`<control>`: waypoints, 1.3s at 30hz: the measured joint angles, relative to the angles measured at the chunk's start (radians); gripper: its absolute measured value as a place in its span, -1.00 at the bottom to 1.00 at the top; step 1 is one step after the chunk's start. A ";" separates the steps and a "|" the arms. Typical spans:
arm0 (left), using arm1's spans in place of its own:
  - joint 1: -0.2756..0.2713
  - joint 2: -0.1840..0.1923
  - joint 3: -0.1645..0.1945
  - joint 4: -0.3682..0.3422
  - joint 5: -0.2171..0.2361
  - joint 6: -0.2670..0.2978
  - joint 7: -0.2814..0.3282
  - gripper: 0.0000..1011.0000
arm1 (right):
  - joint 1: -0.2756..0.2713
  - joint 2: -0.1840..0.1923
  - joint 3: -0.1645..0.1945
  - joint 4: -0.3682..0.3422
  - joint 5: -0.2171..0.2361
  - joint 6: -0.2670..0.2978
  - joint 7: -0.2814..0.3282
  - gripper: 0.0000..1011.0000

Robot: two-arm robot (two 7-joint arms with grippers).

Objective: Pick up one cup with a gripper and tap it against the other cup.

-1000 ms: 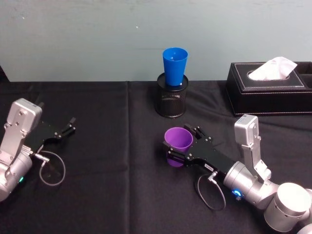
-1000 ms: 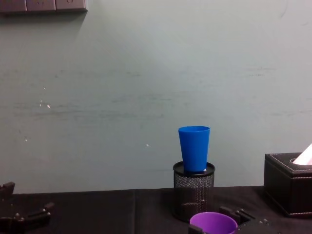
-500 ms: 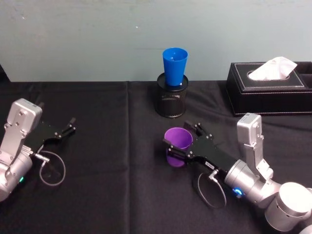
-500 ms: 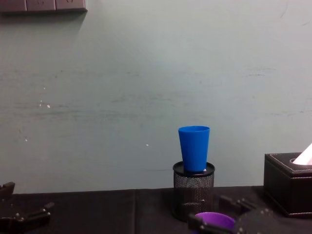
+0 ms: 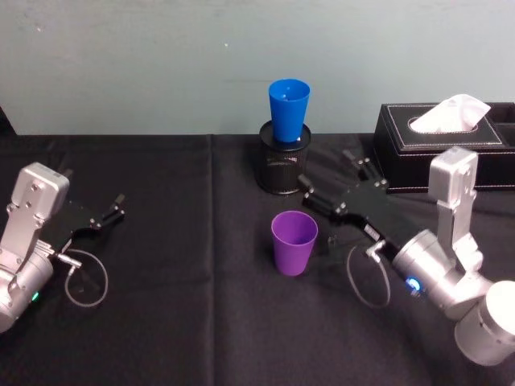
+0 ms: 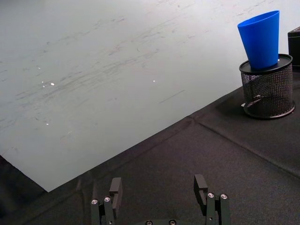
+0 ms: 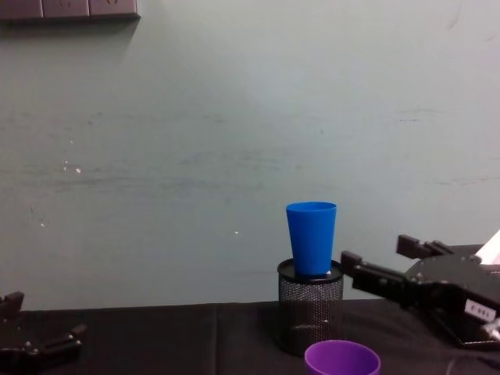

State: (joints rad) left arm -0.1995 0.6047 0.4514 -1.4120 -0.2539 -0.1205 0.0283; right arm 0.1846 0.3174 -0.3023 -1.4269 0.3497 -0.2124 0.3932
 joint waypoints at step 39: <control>0.000 0.000 0.000 0.000 0.000 0.000 0.000 0.98 | -0.005 -0.048 0.055 -0.007 -0.119 0.321 -0.204 0.98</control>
State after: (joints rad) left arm -0.1995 0.6047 0.4514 -1.4120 -0.2539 -0.1206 0.0283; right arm 0.1794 0.2697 -0.2476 -1.4336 0.2307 0.1084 0.1893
